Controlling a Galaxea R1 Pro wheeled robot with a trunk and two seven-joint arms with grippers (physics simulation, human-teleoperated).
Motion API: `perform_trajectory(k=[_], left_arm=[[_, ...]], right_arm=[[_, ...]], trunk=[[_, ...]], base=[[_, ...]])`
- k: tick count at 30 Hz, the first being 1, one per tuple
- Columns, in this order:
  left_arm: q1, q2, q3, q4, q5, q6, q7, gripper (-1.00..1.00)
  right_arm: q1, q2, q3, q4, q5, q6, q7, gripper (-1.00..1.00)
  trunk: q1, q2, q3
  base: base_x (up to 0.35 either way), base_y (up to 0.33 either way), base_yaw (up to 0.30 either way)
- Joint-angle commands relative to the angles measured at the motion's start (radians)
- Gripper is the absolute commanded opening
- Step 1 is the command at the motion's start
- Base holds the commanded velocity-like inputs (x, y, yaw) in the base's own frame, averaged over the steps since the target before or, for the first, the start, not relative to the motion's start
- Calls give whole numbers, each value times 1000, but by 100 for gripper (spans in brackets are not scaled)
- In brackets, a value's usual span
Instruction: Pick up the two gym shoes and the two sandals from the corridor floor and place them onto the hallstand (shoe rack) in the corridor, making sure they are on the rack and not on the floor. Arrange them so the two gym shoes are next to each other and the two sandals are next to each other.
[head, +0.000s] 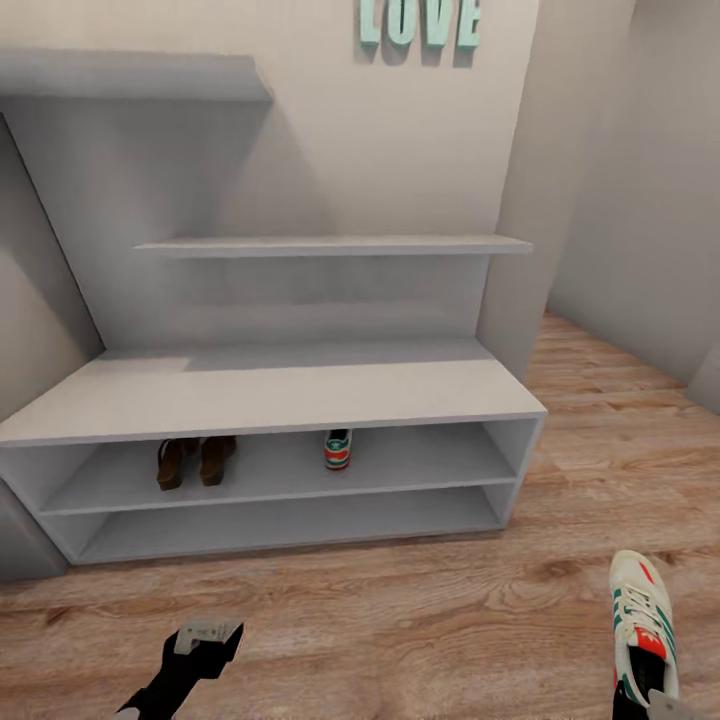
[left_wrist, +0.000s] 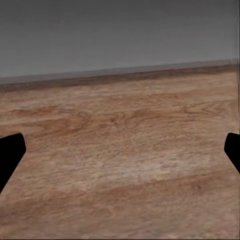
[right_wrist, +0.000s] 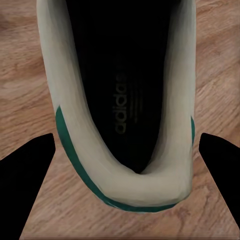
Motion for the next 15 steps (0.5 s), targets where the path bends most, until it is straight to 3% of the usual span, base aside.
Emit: perform_trajectory(k=[1, 4, 5, 6, 11, 15], left_arm=[[8, 28, 7, 34, 4, -33, -49, 100], [14, 66, 7, 90, 29, -84, -88, 100], [17, 99, 7, 144, 70, -140, -112, 100], [19, 113, 7, 168, 90, -164, -128, 100], [38, 158, 7, 218, 127, -204, -214, 100], [61, 187, 8, 228, 160, -219, -260, 100]], right_arm=[[-1, 0, 0, 1, 5, -3, -5, -100], [-1, 0, 0, 1, 6, -3, -4, -100], [-1, 1, 2, 2, 7, -3, -3, -100], [-1, 2, 3, 2, 7, -3, -3, -100], [-1, 4, 5, 3, 19, -3, -3, -100], [-1, 6, 5, 3, 68, -3, -3, -100]], trunk=[[0, 0, -1], [0, 0, -1], [0, 0, -1], [0, 0, -1], [0, 0, -1], [0, 0, -1]], base=[[-15, 17, 0], [-8, 10, 0], [-2, 3, 0], [-2, 2, 0], [0, 1, 0], [0, 0, 0]])
